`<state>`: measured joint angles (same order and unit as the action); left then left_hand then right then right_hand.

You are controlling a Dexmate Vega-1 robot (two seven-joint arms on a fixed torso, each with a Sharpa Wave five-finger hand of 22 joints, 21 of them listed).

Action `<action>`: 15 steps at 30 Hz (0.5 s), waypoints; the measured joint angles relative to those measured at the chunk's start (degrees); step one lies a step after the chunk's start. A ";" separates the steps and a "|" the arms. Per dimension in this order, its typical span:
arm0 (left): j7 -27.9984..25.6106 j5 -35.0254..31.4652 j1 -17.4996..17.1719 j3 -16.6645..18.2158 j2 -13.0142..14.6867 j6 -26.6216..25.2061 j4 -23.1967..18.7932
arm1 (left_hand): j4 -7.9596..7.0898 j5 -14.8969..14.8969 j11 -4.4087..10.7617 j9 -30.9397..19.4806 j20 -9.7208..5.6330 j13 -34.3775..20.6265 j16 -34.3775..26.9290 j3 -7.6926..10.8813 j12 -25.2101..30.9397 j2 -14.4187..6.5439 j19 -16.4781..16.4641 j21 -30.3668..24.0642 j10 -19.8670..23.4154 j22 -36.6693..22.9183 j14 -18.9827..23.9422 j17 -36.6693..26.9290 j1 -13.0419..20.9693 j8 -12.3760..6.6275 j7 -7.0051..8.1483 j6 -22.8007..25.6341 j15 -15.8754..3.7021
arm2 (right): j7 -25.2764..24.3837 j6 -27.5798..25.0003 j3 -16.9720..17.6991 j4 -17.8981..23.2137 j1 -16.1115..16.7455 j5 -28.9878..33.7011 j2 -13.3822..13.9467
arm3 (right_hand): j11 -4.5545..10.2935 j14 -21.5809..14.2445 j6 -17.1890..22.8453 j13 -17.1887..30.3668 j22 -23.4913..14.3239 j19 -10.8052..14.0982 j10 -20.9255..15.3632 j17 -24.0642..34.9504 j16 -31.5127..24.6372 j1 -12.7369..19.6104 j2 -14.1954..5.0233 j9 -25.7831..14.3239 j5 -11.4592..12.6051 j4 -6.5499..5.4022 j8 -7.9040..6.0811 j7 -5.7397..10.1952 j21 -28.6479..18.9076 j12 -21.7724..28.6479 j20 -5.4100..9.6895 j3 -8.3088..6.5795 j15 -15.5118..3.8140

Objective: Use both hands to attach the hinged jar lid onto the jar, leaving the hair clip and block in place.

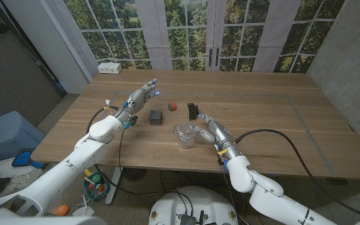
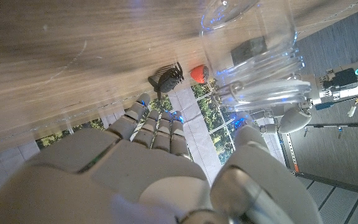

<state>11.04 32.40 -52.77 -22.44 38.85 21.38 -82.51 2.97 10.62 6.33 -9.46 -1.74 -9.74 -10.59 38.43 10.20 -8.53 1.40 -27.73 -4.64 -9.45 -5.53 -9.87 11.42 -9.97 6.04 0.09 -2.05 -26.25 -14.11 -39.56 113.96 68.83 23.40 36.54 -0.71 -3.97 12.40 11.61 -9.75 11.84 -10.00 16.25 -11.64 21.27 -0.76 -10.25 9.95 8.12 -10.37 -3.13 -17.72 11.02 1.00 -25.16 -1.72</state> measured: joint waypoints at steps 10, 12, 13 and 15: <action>-0.37 -0.01 -0.05 0.00 0.07 -0.14 -0.27 | 0.00 0.00 0.00 0.00 0.00 0.00 0.00 0.00 0.00 0.00 0.00 0.22 0.00 0.00 -0.20 0.00 0.00 0.00 0.00 0.00 0.20 | 1.10 -1.51 -0.81 0.77 -0.68 -0.30 0.47 | 0.62 1.48 -2.32 0.00 0.00 -0.31 2.28 -0.54 0.27 -1.28 1.28 0.00 0.00 0.25 0.23 0.90 1.11 -0.45 -0.30 0.89 0.02; -0.43 -0.02 -0.40 0.01 0.26 -0.19 -0.82 | 0.17 0.00 0.00 0.00 0.00 0.00 0.00 -0.18 0.00 0.00 0.00 0.22 0.00 0.00 -0.20 0.00 0.00 0.00 0.00 0.00 0.20 | 2.26 -3.18 -0.95 0.95 -0.76 -0.06 0.58 | 0.72 1.53 -2.86 0.00 0.00 -0.53 2.76 -0.81 0.42 -1.08 1.47 0.00 0.24 0.49 0.23 1.00 1.42 -0.45 -0.52 1.13 0.11; -0.43 -0.02 -0.41 0.01 0.26 -0.19 -0.86 | 0.37 0.00 0.00 0.00 0.00 0.00 0.00 -0.38 0.00 0.00 0.00 0.22 0.00 0.00 -0.31 -0.01 0.00 0.00 0.12 -0.13 0.09 | 2.32 -3.33 -0.95 0.95 -0.76 0.00 0.58 | 0.75 1.79 -3.30 0.00 0.01 -0.61 2.79 -0.90 0.42 -0.57 1.98 0.00 0.24 0.50 0.23 1.03 1.63 -0.45 -0.60 1.12 0.25; -0.51 -0.06 -0.59 0.01 0.42 -0.25 -1.23 | 1.03 0.00 0.21 0.00 0.00 0.00 0.00 -0.57 0.00 0.23 0.00 0.61 -0.21 0.00 -0.41 0.11 0.23 0.00 0.32 -0.32 0.00 | 2.68 -4.49 -1.17 1.16 -0.87 0.58 0.68 | 0.96 2.46 -3.96 0.00 0.01 -0.61 3.81 -1.14 0.65 -0.40 2.09 0.00 0.46 1.15 0.23 1.08 1.85 -0.45 -0.60 0.93 0.41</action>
<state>10.53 32.34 -53.35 -22.43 39.27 21.13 -83.73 4.00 10.62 6.55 -9.46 -1.75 -9.74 -10.59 37.86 10.20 -8.31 1.40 -27.13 -4.85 -9.45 -5.95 -9.76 11.64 -9.97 6.35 -0.22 -2.05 -23.57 -18.60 -40.73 115.12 67.96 23.98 37.22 0.25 -1.51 8.44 11.61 -9.75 11.24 -6.18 15.11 -11.00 20.87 1.34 -10.25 10.41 9.27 -10.14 -2.05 -15.87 10.57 0.40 -24.22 -1.32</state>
